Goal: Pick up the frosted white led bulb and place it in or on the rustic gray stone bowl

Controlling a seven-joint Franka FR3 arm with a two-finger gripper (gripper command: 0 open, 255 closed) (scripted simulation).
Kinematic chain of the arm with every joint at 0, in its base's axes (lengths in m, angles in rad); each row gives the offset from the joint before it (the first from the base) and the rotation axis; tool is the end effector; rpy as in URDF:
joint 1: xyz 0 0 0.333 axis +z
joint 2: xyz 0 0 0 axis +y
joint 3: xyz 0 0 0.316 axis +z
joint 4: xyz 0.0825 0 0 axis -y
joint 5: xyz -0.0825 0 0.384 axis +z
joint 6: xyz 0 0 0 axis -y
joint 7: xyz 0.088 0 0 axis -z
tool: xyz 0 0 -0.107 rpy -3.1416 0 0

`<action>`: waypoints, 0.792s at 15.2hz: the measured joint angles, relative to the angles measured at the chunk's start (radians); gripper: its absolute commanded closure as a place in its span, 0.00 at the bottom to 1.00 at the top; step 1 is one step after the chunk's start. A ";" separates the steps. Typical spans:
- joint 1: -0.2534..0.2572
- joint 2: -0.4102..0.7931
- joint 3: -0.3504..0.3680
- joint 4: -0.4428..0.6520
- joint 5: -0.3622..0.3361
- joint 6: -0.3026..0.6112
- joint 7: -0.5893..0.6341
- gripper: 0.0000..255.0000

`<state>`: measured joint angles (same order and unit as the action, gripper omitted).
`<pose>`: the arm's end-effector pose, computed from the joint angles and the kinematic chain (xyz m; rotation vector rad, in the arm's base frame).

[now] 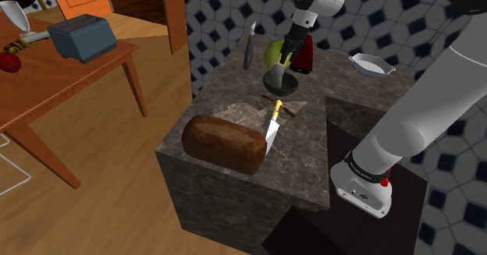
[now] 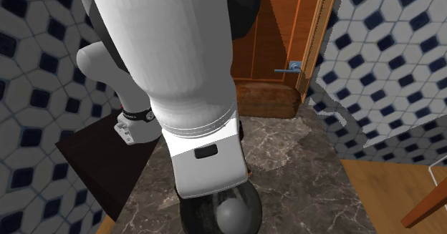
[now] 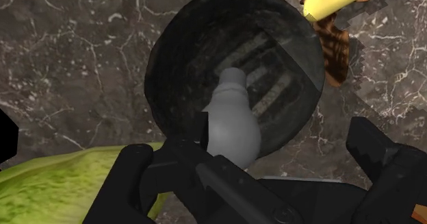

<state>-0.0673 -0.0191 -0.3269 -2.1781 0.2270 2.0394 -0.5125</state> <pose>0.4822 -0.1873 0.3901 -2.9070 -0.0052 0.0288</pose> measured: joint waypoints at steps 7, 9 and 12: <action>-0.009 -0.027 -0.009 0.089 -0.023 -0.113 0.015 0.00; -0.010 -0.031 -0.010 0.092 -0.025 -0.121 0.016 0.00; -0.010 -0.032 -0.010 0.093 -0.026 -0.123 0.016 0.00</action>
